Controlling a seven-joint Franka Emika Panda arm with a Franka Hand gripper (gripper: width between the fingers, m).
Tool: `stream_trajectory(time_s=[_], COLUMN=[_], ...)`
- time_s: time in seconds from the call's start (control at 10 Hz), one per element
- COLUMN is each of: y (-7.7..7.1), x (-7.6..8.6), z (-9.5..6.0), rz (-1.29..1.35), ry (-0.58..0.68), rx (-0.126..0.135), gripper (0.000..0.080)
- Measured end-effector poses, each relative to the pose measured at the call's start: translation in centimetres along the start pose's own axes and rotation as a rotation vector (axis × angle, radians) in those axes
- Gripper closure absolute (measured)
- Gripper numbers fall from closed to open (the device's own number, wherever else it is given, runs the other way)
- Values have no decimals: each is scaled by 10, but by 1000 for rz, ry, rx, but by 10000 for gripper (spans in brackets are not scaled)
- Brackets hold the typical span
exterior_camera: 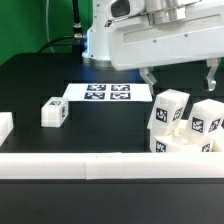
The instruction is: Assemble stool
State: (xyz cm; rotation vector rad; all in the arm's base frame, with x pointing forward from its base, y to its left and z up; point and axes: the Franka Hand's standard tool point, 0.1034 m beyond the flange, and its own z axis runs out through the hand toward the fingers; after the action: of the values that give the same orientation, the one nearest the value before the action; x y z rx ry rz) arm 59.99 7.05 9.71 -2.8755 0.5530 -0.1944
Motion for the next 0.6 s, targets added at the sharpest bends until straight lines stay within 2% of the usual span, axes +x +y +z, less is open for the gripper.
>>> stream_trajectory(time_s=[0.2,0.4,0.6], y=[10,10,14], x=[-2,1,2], z=[3,6,7], rz=[-225,-442,-554], ry=[8,1,-6], rx=[-29,-72,-79], gripper=[151,150,150])
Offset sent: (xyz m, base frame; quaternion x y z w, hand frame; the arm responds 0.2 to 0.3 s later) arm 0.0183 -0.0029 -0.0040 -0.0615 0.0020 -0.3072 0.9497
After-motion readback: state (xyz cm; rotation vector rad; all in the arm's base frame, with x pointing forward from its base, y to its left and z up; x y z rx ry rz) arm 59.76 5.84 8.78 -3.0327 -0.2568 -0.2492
